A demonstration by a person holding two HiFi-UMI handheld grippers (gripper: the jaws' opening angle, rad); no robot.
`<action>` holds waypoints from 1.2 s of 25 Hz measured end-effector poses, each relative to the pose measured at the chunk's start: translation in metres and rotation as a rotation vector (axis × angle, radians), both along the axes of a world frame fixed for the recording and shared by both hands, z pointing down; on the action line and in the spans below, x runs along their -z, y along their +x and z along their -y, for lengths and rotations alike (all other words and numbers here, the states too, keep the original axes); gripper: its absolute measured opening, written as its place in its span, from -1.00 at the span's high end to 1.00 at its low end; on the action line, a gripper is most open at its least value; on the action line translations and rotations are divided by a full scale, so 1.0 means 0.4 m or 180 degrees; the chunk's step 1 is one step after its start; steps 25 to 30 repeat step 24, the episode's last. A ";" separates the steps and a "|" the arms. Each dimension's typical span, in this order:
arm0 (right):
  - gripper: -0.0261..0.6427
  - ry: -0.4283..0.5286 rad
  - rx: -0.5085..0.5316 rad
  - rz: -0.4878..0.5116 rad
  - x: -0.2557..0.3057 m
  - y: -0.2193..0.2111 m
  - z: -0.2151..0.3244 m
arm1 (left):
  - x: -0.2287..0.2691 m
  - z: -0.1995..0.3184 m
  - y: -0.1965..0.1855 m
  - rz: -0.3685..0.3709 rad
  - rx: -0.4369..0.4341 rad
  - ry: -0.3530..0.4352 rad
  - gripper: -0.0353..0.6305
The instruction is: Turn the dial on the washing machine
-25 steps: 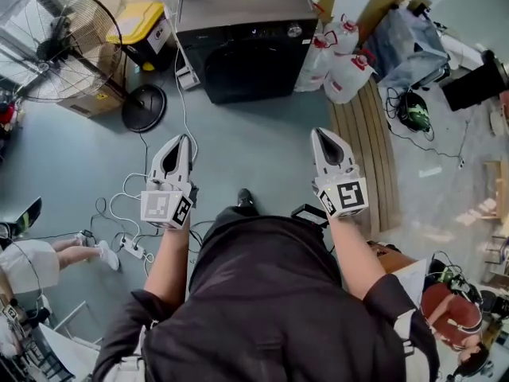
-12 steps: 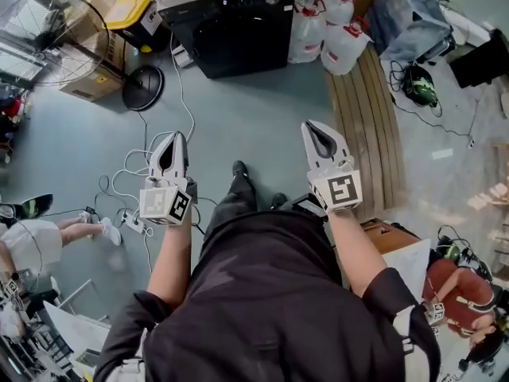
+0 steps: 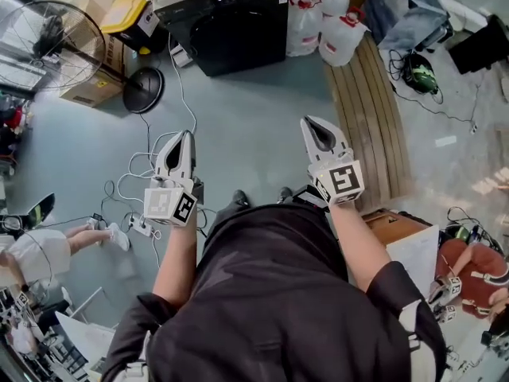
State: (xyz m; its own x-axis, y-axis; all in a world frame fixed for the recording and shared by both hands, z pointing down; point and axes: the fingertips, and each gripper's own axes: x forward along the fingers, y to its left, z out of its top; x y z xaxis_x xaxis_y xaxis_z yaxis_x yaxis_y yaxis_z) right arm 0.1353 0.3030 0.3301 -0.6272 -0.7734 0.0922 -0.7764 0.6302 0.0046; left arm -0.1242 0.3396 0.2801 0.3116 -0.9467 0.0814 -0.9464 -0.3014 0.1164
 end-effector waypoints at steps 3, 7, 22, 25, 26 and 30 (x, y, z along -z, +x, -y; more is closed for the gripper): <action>0.86 0.0009 -0.0091 -0.0064 0.013 -0.004 0.003 | 0.028 0.006 -0.001 -0.0018 -0.0097 0.0082 0.85; 0.86 -0.0135 -0.0255 0.0009 0.011 -0.018 0.014 | 0.054 0.019 -0.043 -0.0003 -0.0132 0.0101 0.85; 0.86 -0.0321 -0.0353 -0.0054 -0.027 -0.076 -0.011 | 0.007 0.007 -0.091 -0.0141 -0.0422 -0.0108 0.85; 0.86 -0.0325 -0.0360 -0.0037 -0.022 -0.077 -0.010 | 0.007 0.014 -0.088 -0.0148 -0.0456 -0.0060 0.85; 0.86 -0.0325 -0.0360 -0.0037 -0.022 -0.077 -0.010 | 0.007 0.014 -0.088 -0.0148 -0.0456 -0.0060 0.85; 0.86 -0.0325 -0.0360 -0.0037 -0.022 -0.077 -0.010 | 0.007 0.014 -0.088 -0.0148 -0.0456 -0.0060 0.85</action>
